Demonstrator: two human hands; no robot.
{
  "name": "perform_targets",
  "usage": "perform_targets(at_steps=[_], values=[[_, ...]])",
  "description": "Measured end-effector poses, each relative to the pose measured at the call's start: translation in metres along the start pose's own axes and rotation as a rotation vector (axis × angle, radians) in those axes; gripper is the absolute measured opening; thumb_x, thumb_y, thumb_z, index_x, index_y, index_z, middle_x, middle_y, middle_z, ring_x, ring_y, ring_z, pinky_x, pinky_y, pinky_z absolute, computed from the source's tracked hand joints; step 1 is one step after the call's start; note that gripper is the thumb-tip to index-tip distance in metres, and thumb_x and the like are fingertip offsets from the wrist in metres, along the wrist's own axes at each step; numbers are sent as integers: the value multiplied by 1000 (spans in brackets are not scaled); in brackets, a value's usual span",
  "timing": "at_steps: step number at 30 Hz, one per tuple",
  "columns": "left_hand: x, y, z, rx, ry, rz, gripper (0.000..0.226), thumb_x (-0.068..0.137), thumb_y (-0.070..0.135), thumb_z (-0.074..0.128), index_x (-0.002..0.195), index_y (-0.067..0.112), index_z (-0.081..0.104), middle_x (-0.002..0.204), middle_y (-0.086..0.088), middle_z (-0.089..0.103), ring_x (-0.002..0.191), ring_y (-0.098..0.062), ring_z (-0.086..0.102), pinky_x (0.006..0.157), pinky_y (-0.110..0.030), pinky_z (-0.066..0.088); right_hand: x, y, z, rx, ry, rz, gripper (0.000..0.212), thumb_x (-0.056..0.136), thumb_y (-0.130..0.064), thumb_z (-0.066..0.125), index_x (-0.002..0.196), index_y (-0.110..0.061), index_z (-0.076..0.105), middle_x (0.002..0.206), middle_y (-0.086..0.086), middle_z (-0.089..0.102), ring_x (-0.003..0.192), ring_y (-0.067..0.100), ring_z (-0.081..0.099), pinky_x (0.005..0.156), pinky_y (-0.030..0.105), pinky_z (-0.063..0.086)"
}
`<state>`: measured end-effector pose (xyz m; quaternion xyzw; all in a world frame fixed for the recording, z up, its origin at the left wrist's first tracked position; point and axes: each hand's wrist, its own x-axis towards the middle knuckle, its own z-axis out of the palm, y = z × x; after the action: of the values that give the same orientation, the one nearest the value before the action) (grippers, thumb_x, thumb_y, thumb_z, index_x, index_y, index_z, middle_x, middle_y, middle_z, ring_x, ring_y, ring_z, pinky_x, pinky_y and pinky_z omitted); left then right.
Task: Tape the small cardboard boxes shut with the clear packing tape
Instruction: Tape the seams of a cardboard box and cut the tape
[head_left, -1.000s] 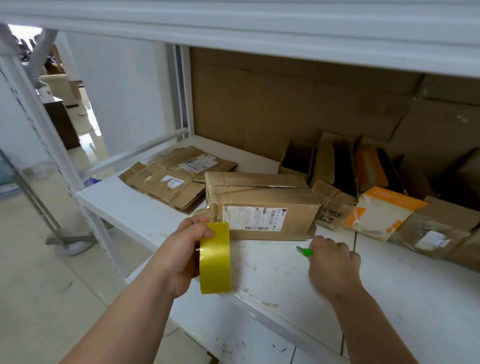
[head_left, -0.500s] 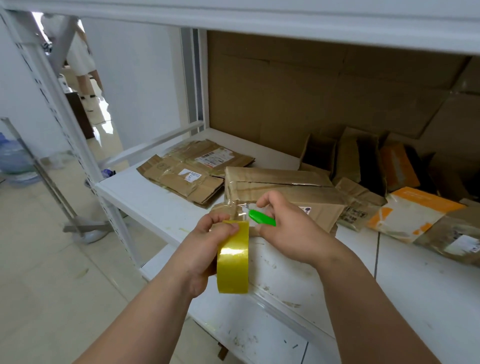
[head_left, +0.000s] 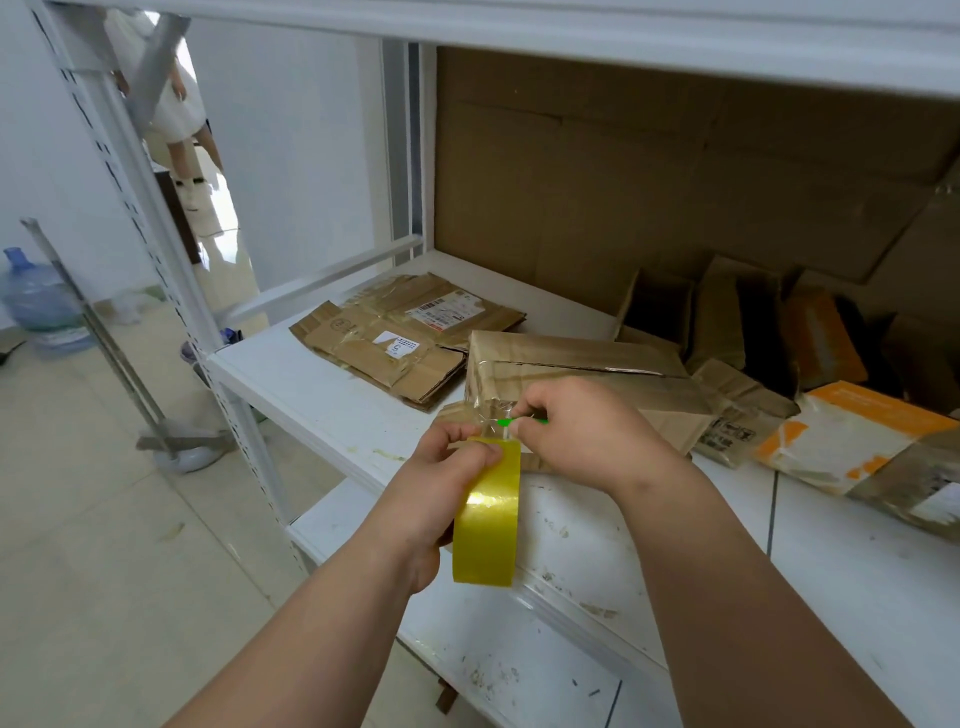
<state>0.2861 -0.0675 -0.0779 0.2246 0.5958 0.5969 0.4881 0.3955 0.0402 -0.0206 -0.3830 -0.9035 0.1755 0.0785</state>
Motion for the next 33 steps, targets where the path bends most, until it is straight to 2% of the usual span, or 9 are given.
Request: perform_targets(at_steps=[2,5,9,12,14,17,23,27,33], values=[[1,-1,0,8,-2,-1,16,88,26,66,102,32,63,87,-1,66,79,-23,56,74,-38,39,1,-3,0,-21,1,2,10,93,-32,59,93,-26,68,85,-3,65,82,18,59,65,28,42],[3,-1,-1,5,-4,-2,14,86,27,68,97,33,63,88,-1,65,80,-24,55,74,-39,37,4,-7,0,-72,-1,2,10,94,-29,58,92,-24,67,85,-4,62,84,18,57,67,27,40],[4,-2,-4,12,-18,-6,12,85,26,68,84,37,64,83,0,64,78,-24,52,71,-39,35,9,-11,1,-154,-21,14,14,93,-29,59,95,-19,68,94,1,67,93,22,60,76,31,49],[7,-1,-8,-4,-23,-15,13,86,23,67,89,35,64,85,-1,63,79,-24,53,71,-39,37,13,-10,-2,-138,-29,33,10,88,-28,64,91,-19,67,95,2,66,94,23,61,79,35,53],[8,2,-12,-4,-36,-25,20,78,24,71,96,31,65,89,-3,64,81,-26,56,75,-40,41,15,-9,-4,-128,-46,28,8,86,-27,67,87,-19,65,93,0,65,92,22,60,80,36,54],[10,7,-19,15,-84,-46,28,62,26,69,89,31,66,93,-6,64,86,-28,58,77,-42,44,16,-9,-7,-155,-74,14,7,86,-24,66,81,-19,66,89,0,65,89,22,61,78,36,55],[14,12,-29,-7,-149,-65,30,61,19,65,90,23,65,86,-9,62,79,-27,58,65,-32,47,19,-12,-10,-206,-112,-13,10,88,-22,62,84,-15,69,90,3,66,88,22,61,77,35,56],[18,16,-35,3,-131,-77,29,61,20,65,90,23,66,92,-13,62,83,-31,58,66,-33,49,17,-1,-11,-268,-107,27,13,86,-14,54,77,-14,64,80,3,61,79,22,58,62,29,48],[16,16,-34,11,-129,-103,32,58,20,66,90,23,64,90,-14,60,77,-30,57,60,-31,49,12,16,-9,-286,-30,101,9,86,-22,59,86,-25,66,87,-4,65,83,18,60,73,34,53]])
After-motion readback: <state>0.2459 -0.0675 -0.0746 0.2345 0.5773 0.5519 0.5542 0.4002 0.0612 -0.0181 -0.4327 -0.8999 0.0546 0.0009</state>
